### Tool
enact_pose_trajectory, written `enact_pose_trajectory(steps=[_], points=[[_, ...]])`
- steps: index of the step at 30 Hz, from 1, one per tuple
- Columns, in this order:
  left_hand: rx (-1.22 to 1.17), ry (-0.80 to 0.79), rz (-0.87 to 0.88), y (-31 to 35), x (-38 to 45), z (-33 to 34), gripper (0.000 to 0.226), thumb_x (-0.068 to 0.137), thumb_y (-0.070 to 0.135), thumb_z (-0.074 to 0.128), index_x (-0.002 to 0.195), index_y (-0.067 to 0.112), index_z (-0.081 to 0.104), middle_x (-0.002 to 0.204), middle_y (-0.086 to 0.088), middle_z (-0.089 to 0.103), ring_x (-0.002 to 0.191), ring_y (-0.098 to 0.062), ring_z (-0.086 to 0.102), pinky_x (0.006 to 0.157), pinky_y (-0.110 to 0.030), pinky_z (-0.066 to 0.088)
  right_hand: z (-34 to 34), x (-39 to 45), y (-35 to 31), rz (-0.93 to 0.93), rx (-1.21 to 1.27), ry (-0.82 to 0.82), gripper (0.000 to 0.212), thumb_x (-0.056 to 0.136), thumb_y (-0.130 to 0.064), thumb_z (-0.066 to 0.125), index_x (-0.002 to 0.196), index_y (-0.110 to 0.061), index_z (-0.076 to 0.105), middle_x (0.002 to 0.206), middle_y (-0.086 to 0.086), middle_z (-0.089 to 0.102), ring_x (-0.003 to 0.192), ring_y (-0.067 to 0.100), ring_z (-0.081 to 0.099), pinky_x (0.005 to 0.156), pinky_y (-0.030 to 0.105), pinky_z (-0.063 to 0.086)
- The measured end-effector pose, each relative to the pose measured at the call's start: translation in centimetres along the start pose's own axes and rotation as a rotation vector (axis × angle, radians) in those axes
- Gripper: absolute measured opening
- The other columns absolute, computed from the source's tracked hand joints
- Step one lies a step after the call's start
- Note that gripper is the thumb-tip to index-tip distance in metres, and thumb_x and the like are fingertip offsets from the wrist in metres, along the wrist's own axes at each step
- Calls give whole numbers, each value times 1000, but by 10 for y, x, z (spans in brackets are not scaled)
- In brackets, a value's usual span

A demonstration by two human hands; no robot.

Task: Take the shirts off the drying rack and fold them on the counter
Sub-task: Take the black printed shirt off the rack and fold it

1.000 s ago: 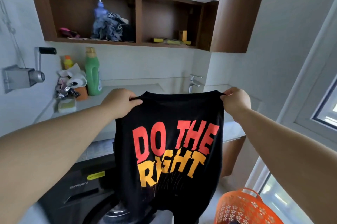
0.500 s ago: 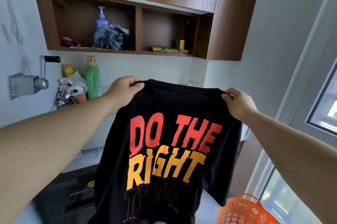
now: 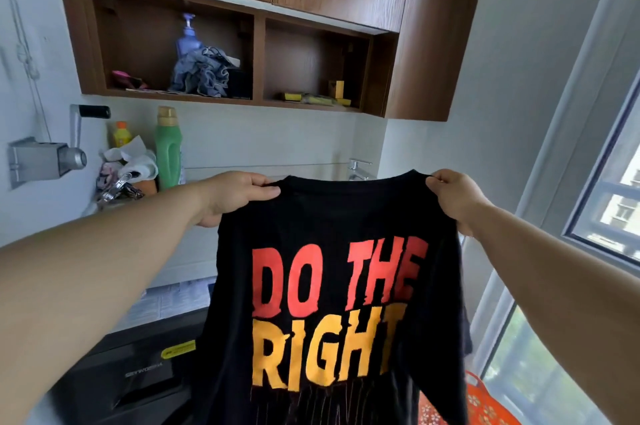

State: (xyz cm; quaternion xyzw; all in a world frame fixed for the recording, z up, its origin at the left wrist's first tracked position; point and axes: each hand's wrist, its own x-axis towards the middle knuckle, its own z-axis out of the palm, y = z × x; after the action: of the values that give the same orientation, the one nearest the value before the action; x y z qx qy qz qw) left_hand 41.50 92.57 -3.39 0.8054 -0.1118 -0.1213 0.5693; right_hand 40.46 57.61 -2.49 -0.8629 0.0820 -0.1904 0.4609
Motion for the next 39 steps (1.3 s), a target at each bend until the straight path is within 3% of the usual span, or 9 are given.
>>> enact_pose_trajectory(steps=[4, 9, 14, 17, 20, 25, 29, 35, 39], points=[[243, 231, 14, -11, 5, -11, 16, 92, 27, 61, 104, 18, 66, 101, 2, 66, 96, -13, 60, 81, -18, 44, -4, -6, -4, 75, 87, -156, 13, 93, -17, 60, 82, -15, 67, 84, 8, 65, 72, 22, 61, 73, 33, 53], [761, 385, -33, -11, 18, -2, 27, 85, 12, 63, 61, 19, 54, 68, 0, 54, 68, -18, 50, 51, -21, 32, 8, -13, -18, 163, 252, -423, 11, 90, -18, 65, 85, -9, 68, 81, 8, 72, 70, 21, 69, 71, 31, 58], [248, 331, -58, -19, 30, 12, 33, 89, -10, 27, 82, 9, 53, 85, -16, 57, 60, -18, 58, 44, -20, 50, 10, -12, -26, 126, 261, -565, 18, 96, -22, 55, 80, -14, 61, 75, 5, 61, 62, 15, 60, 60, 26, 52], [192, 281, -15, -20, 32, 9, 37, 87, -13, 25, 73, 7, 53, 74, -12, 55, 63, -19, 54, 55, -23, 53, -2, -19, -35, 119, 316, -839, 18, 97, -20, 53, 89, -10, 66, 87, 11, 69, 79, 22, 68, 66, 29, 57], [65, 279, 36, -14, 31, 9, 37, 85, -16, 31, 63, 7, 50, 61, -8, 55, 65, -20, 53, 70, -28, 51, -5, -25, -43, 109, 449, -1069, 12, 86, -17, 59, 75, -11, 63, 78, 8, 66, 70, 20, 67, 63, 30, 56], [-429, 97, 78, 11, 32, 40, 35, 88, -5, 39, 63, 8, 60, 76, -13, 65, 71, -25, 61, 69, -32, 49, 15, -20, -62, -17, 415, -1027, 6, 84, -12, 61, 83, -12, 67, 84, 7, 67, 75, 19, 67, 74, 29, 58], [-450, -91, 82, 28, 36, 66, 27, 87, -3, 33, 74, 12, 52, 69, -5, 58, 62, -16, 57, 63, -24, 44, 41, -20, -71, -120, 304, -896, 15, 93, 2, 53, 94, -7, 65, 88, 8, 67, 74, 16, 67, 71, 22, 57], [-521, -72, 46, 31, 39, 70, 26, 94, 14, 45, 72, 16, 59, 66, 1, 58, 62, -11, 57, 65, -21, 46, 62, -15, -61, -194, 286, -614, 13, 89, -1, 61, 86, -13, 64, 81, 4, 63, 75, 17, 61, 79, 25, 53], [-475, -66, 24, 33, 40, 73, 24, 95, 17, 46, 75, 16, 60, 64, -2, 57, 57, -12, 55, 62, -23, 45, 71, -14, -58, -209, 172, -589, 13, 90, -6, 63, 84, -17, 62, 84, 3, 64, 80, 18, 59, 82, 30, 49]])
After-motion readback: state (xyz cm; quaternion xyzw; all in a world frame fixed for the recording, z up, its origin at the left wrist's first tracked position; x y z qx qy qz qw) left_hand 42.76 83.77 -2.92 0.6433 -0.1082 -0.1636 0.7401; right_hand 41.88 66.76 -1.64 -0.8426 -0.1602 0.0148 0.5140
